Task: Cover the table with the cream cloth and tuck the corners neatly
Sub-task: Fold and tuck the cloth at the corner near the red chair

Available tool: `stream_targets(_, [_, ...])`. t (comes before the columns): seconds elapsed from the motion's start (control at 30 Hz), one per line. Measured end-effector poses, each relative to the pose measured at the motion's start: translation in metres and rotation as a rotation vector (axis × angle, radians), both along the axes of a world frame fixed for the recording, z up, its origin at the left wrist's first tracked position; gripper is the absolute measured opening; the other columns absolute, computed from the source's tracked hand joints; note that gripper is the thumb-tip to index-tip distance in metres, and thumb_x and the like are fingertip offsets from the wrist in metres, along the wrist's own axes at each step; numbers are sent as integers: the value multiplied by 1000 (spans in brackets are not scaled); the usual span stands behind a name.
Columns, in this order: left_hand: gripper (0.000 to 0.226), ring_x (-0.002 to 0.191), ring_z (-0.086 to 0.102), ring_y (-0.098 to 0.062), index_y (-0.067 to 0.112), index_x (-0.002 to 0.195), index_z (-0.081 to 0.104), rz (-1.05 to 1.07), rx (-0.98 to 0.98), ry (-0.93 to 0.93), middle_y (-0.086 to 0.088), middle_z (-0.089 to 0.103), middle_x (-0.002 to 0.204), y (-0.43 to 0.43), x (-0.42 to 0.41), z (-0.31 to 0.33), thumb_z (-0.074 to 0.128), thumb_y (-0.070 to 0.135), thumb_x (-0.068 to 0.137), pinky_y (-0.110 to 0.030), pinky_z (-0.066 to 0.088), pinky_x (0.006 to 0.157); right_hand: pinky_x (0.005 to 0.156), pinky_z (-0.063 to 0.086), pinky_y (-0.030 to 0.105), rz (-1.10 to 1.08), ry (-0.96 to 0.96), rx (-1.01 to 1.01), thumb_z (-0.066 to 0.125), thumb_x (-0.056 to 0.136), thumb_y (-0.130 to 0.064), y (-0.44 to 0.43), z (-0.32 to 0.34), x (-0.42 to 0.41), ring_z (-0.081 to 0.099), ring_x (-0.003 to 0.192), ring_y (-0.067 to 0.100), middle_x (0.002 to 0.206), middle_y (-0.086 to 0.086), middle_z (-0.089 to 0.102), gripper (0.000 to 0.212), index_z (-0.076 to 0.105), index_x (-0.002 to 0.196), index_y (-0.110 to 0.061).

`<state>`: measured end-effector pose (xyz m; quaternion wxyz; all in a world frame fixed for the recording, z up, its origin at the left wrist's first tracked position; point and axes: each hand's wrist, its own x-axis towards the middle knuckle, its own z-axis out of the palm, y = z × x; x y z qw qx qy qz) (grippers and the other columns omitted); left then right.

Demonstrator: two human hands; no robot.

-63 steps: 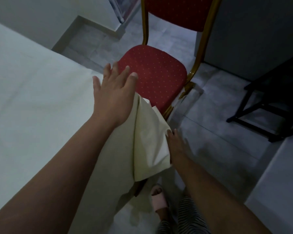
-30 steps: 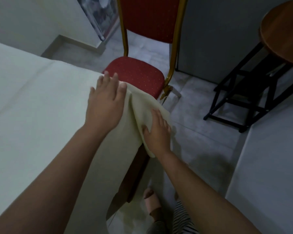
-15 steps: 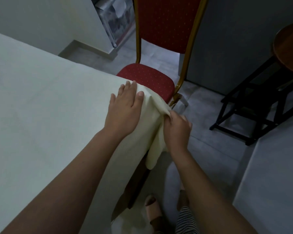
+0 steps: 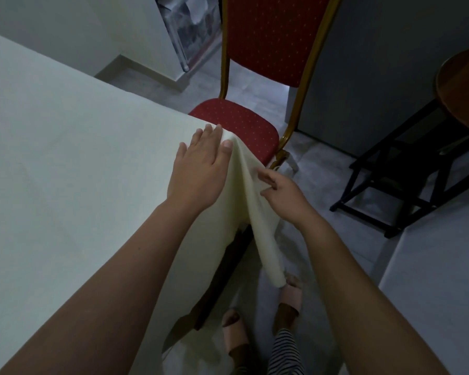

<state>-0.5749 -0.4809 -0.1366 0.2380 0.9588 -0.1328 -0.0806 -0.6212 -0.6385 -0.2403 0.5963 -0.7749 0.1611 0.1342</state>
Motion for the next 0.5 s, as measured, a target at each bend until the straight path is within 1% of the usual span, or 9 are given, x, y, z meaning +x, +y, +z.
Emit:
stream_targets(0.07, [51, 148, 7, -9, 26, 151, 22, 6, 5, -9, 5, 16, 160, -1, 0, 0, 20, 42, 102, -36, 0, 119, 98, 45, 31, -24, -52, -50, 48, 93, -13, 19, -4, 9, 53, 115, 12, 138, -8, 50, 51, 40, 141, -29])
stream_targets(0.13, [51, 148, 7, -10, 26, 151, 22, 6, 15, -19, 5, 17, 159, -1, -1, -1, 20, 42, 102, -36, 1, 119, 97, 48, 38, -91, -119, -135, 53, 93, -23, 37, -11, 16, 58, 108, 13, 125, -7, 61, 39, 54, 131, -29])
stream_targets(0.17, [51, 147, 7, -10, 26, 151, 22, 4, 19, -22, 5, 17, 160, -1, 0, -1, 20, 42, 102, -36, 1, 119, 92, 51, 41, -148, -157, -203, 56, 91, -26, 43, -14, 18, 61, 99, 13, 110, -8, 67, 27, 63, 118, -27])
stream_targets(0.2, [51, 147, 7, -9, 26, 151, 22, 3, 21, -24, 5, 17, 159, -1, 0, -2, 20, 42, 102, -36, 1, 119, 87, 51, 44, -193, -188, -273, 59, 89, -27, 46, -16, 20, 61, 89, 14, 92, -9, 68, 12, 67, 99, -25])
stream_targets(0.23, [51, 147, 7, -9, 26, 150, 22, 4, 22, -24, 5, 17, 159, -1, 0, -2, 20, 42, 102, -36, 1, 119, 84, 51, 46, -208, -213, -337, 62, 87, -27, 45, -16, 20, 60, 81, 15, 77, -11, 62, 5, 62, 82, -26])
stream_targets(0.27, [51, 147, 7, -10, 26, 150, 23, 4, 23, -24, 5, 17, 159, -1, 1, -2, 21, 42, 102, -36, 1, 119, 82, 50, 47, -203, -223, -401, 64, 86, -28, 40, -14, 18, 57, 77, 16, 69, -13, 55, 15, 54, 74, -28])
stream_targets(0.33, [51, 147, 7, -9, 26, 150, 23, 2, 26, -21, 5, 17, 159, -1, 1, -3, 21, 42, 102, -36, 1, 119, 80, 50, 45, -203, -227, -496, 64, 86, -30, 22, -10, 13, 54, 74, 15, 67, -13, 50, 21, 48, 72, -29])
stream_targets(0.4, [51, 147, 7, -9, 27, 150, 23, -2, 29, -23, 5, 17, 159, -1, 1, -3, 20, 42, 102, -36, 1, 119, 82, 48, 43, -259, -279, -589, 63, 86, -25, -5, -4, 12, 53, 74, 15, 69, -10, 52, 18, 51, 73, -26])
stream_targets(0.5, [51, 147, 8, -9, 27, 150, 23, -8, 28, -34, 5, 17, 159, -1, 1, -2, 20, 42, 102, -36, 2, 119, 80, 34, 35, -286, -335, -780, 55, 88, -18, -32, 8, 23, 50, 84, 18, 75, -7, 51, 14, 52, 76, -23])
